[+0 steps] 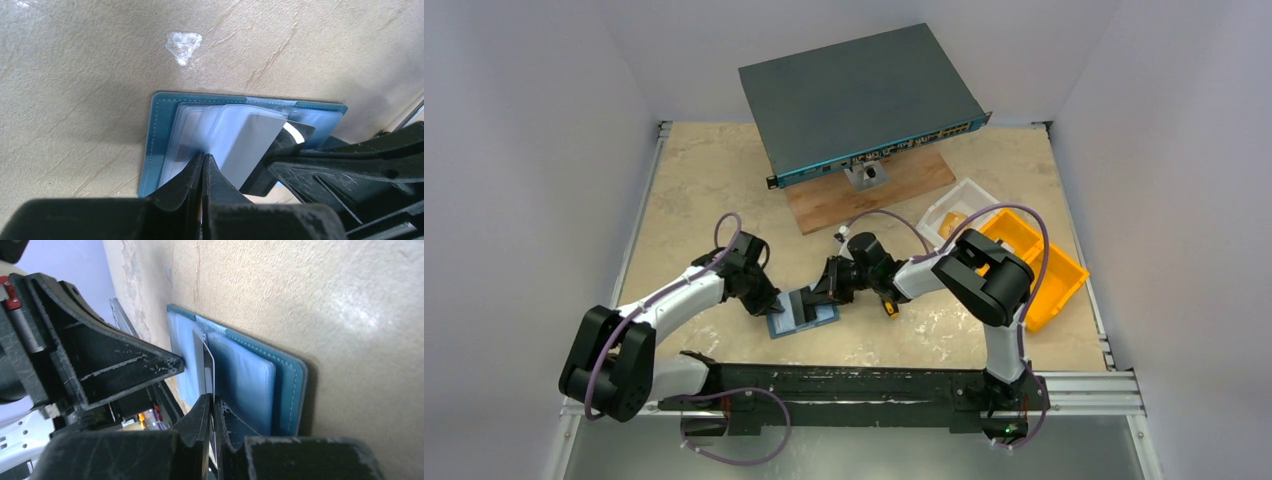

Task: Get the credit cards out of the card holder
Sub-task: Remove the credit card from the card holder, then place the credit card in the storage box, then remove the credit card from the card holder.

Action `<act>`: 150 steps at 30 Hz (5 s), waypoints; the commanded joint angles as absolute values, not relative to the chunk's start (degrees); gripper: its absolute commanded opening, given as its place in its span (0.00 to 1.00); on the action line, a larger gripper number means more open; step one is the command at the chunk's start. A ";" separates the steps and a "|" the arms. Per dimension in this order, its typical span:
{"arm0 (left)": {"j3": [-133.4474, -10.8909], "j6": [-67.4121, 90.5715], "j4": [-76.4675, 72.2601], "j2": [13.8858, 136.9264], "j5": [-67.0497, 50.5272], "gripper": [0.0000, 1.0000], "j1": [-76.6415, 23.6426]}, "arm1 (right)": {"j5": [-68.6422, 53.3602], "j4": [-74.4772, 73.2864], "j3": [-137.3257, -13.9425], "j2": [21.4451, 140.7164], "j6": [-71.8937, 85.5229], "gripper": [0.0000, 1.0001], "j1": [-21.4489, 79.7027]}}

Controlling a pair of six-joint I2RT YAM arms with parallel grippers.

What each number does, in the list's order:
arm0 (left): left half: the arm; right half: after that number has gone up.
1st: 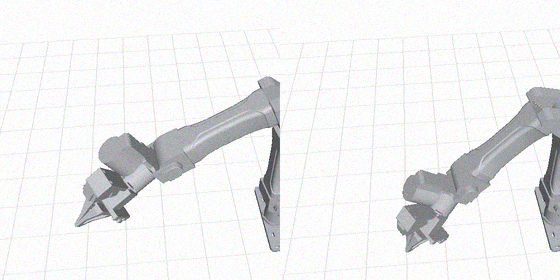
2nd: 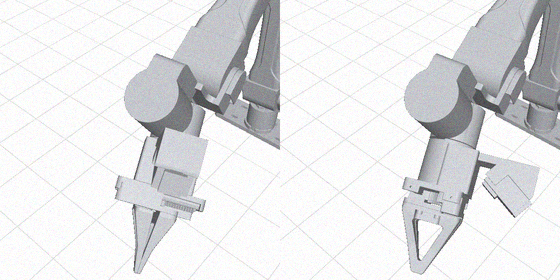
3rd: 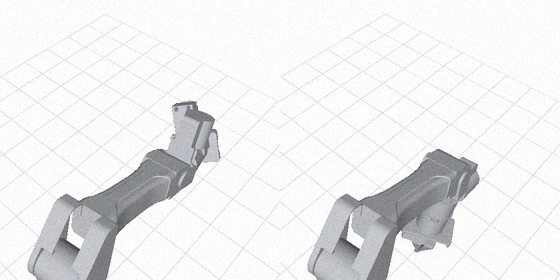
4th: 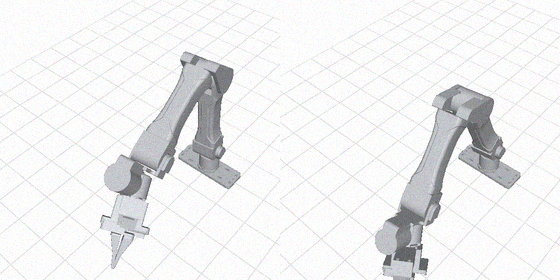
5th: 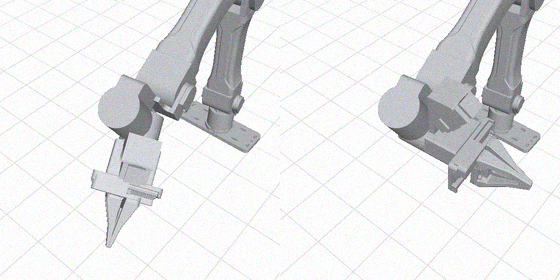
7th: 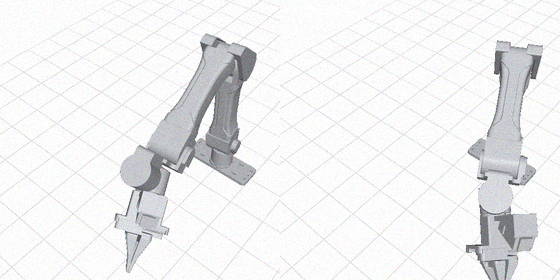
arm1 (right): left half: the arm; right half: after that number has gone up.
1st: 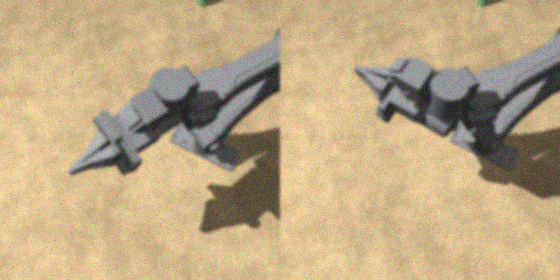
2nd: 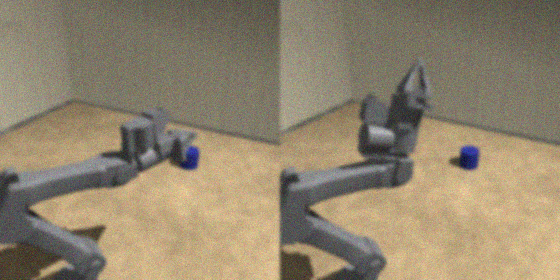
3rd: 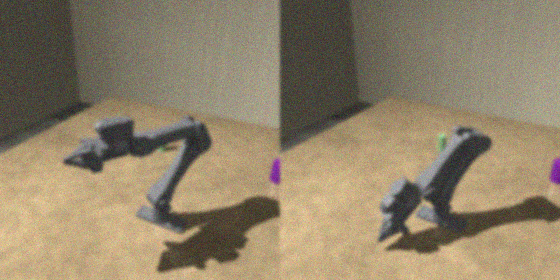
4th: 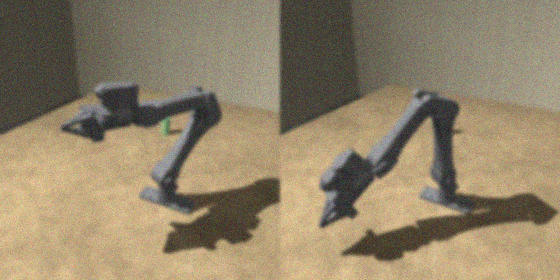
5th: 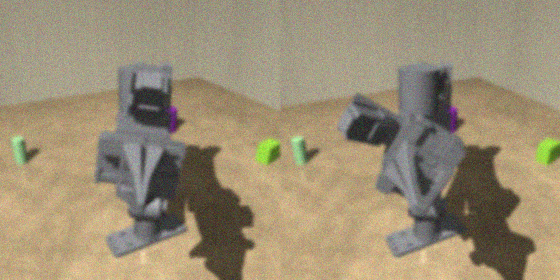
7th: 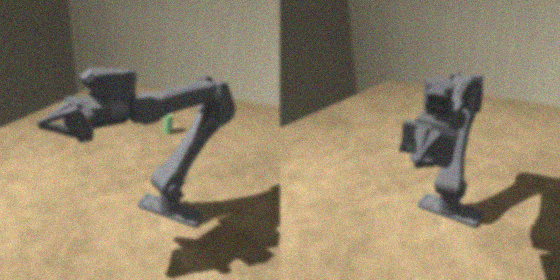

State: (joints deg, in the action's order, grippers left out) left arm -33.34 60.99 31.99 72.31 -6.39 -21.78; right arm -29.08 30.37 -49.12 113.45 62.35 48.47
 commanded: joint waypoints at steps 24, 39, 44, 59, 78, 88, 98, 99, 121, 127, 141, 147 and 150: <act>-39.26 54.63 41.86 61.50 -1.06 0.06 -22.15 | -21.33 13.31 -51.40 95.92 53.82 0.00 46.41; -41.75 44.92 40.14 48.29 -15.17 0.81 -22.24 | 0.79 -17.56 -53.99 76.91 50.42 0.00 45.23; -43.86 41.23 41.66 48.26 -18.34 0.99 -22.60 | 12.95 -31.80 -54.72 69.22 53.60 0.00 42.92; -46.50 36.39 42.79 50.32 -20.48 1.00 -22.66 | 42.18 -67.62 -67.76 69.78 65.02 0.00 28.72; -48.37 35.39 44.72 52.55 -20.13 1.00 -22.62 | 54.12 -68.29 -63.54 80.61 59.62 0.00 0.97; -49.05 35.93 45.52 52.99 -20.02 1.00 -22.66 | 50.77 -60.96 -62.93 86.38 53.64 0.04 -2.99; -48.96 36.90 45.01 53.11 -19.95 1.00 -22.76 | 48.67 -59.97 -63.66 87.24 50.75 0.53 -2.99; -48.90 37.03 44.83 53.23 -19.87 1.00 -22.76 | 47.72 -59.39 -63.71 86.81 49.75 0.54 -2.87; -48.97 36.94 45.51 56.03 -16.58 1.00 -22.92 | 17.45 -37.84 -57.62 65.80 43.40 0.81 37.93; -47.16 39.22 46.34 54.96 -11.41 1.00 -22.94 | 16.94 -34.53 -60.37 73.09 45.79 0.81 53.05; -42.89 48.43 51.73 55.69 3.41 1.00 -20.46 | 17.27 -25.91 -73.39 97.39 40.00 0.78 66.71; -38.92 50.68 49.67 54.39 -0.83 1.00 -14.72 | 16.19 -23.36 -78.14 104.12 39.25 0.68 68.39; -37.25 50.42 48.90 53.20 -3.60 1.00 -9.49 | 16.44 -23.38 -80.48 107.59 39.27 0.68 68.64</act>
State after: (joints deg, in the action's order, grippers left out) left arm -38.83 48.95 51.05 55.27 -0.10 -14.74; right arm 15.66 -25.43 -76.23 104.97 40.42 68.34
